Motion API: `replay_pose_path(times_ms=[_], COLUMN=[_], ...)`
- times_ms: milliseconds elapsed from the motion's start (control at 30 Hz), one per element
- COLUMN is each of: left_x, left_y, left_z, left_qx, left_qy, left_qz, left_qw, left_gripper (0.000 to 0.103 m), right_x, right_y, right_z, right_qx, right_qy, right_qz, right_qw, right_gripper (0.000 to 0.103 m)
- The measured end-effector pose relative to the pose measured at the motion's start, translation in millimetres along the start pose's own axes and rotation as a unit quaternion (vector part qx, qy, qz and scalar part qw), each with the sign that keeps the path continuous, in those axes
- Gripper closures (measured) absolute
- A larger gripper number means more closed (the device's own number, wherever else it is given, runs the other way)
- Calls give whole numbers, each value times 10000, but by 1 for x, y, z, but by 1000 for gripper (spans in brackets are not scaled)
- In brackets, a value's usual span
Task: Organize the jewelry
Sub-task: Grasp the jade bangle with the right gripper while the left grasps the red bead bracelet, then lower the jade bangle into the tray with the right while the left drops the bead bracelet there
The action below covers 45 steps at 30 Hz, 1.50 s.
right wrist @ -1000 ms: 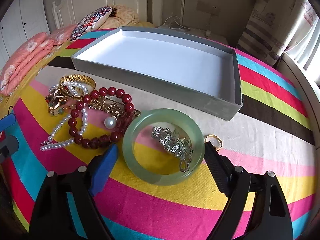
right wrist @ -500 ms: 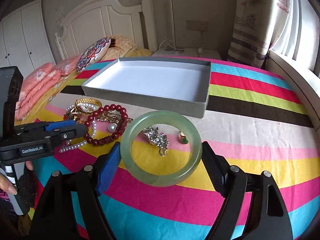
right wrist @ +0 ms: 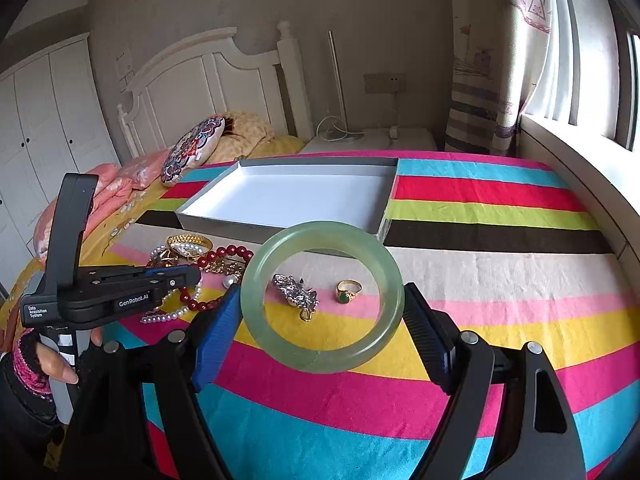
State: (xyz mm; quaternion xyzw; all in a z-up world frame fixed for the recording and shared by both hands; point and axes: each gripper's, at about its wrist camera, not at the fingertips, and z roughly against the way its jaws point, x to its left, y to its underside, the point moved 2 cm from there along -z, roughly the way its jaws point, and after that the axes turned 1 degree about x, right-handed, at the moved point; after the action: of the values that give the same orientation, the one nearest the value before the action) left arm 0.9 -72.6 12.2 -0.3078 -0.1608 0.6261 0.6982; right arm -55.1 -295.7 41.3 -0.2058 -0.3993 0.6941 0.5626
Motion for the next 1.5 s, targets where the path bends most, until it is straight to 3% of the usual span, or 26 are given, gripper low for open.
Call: replay_pose_path(times_ms=[233,433,700,800,967,1133,1200,1233,1267,1300,1333,1400,1500], left_x=[-21,-32,-9,8,52,70,72,74,76,80,83,79,65], left_y=[-19,-58,-122,-142,-154,-147,-140,-135,-130,-124,-119,-109,-94], left_z=[33,50,59,32,-37,-66,-70,-74,-77,-78,-81,-78,-77], left_qx=[-430,-713,-1001,-839,-206,217,280,344,390,390,393,227,262], left_qy=[250,341,413,281,55,275,144,108,79,18,-62,-194,-717], left_qz=[-331,-646,-515,-458,-301,-473,-633,-681,-708,-729,-769,-1158,-1769], left_qw=[9982,9948,9928,9950,9993,9983,9975,9970,9967,9966,9962,9928,9813], left_gripper=[92,92,92,92,92,92,88,74,54,44,37,37,37], right_x=[2,8,6,10,12,6,4,4,6,10,13,20,25], right_y=[-2,-23,-62,-75,-101,-109,-105,-102,-100,-95,-92,-85,-75], right_z=[-3,-15,-63,-91,-142,-183,-194,-195,-194,-191,-190,-189,-187], right_qx=[24,-15,178,359,698,1125,1354,1369,1344,1322,1322,1370,1331], right_qy=[42,52,-66,11,210,468,558,575,593,545,551,673,729], right_qz=[42,215,91,83,25,-10,3,17,49,88,138,271,341], right_qw=[10000,9998,9998,9993,9973,9926,9892,9889,9891,9897,9896,9879,9878], right_gripper=[25,25,25,25,25,25,25,25,18,9,8,7,8])
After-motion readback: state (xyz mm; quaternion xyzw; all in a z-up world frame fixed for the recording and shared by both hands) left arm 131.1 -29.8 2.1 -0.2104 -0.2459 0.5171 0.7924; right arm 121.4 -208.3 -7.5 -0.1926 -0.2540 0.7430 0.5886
